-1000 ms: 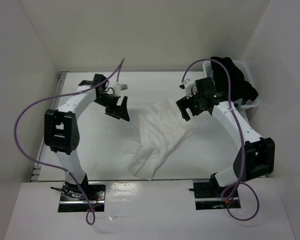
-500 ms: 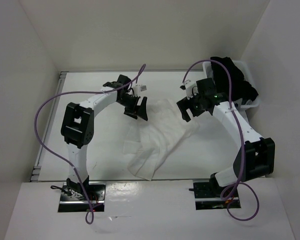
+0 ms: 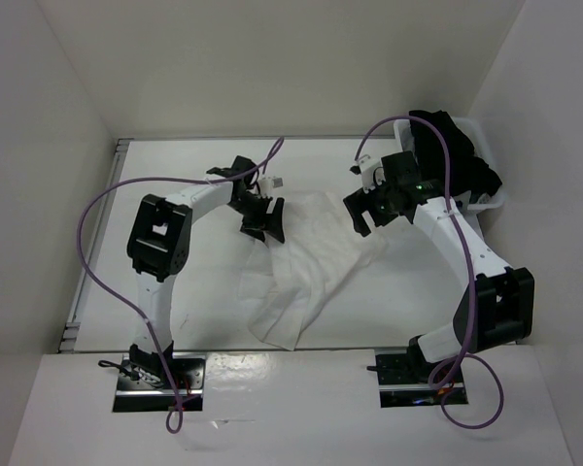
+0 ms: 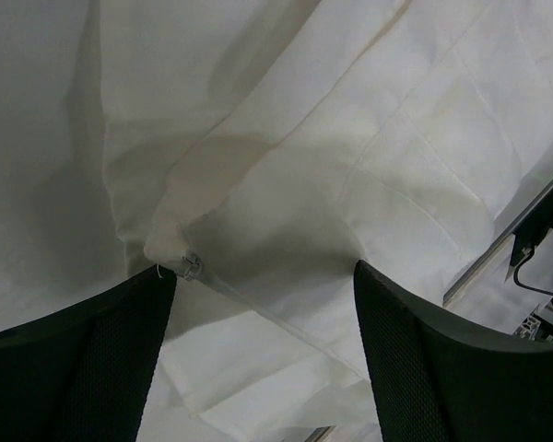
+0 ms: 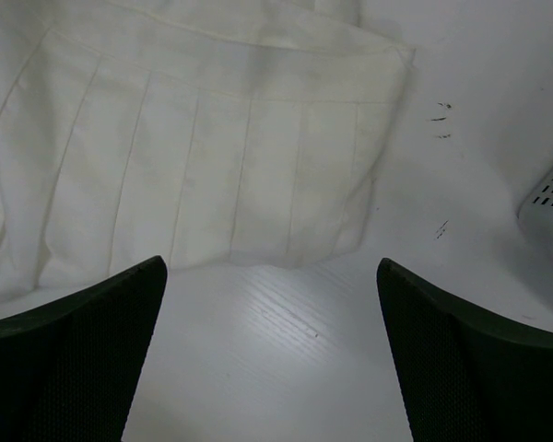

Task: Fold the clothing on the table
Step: Flatten the skirt out

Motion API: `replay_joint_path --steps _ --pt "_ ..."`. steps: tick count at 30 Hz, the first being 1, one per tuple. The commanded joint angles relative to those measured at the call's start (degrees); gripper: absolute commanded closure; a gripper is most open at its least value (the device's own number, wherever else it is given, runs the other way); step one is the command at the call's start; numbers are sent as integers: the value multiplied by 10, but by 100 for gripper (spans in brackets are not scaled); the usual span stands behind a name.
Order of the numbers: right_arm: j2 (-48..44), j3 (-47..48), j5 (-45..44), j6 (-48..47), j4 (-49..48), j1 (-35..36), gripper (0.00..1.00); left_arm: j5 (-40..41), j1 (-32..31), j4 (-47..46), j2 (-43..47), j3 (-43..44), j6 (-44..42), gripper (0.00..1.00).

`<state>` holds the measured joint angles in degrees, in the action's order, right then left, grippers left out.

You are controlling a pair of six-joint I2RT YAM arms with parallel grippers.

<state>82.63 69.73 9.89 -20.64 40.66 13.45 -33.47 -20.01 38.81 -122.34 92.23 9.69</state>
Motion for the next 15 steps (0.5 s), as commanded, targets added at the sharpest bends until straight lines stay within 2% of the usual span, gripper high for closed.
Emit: replay_joint_path --steps 1,15 --pt "-8 1 1 2 -16 -4 1 -14 3 -5 -19 19 11 17" --pt "-19 -21 -15 2 -32 -9 1 -42 3 1 -19 72 16 23"
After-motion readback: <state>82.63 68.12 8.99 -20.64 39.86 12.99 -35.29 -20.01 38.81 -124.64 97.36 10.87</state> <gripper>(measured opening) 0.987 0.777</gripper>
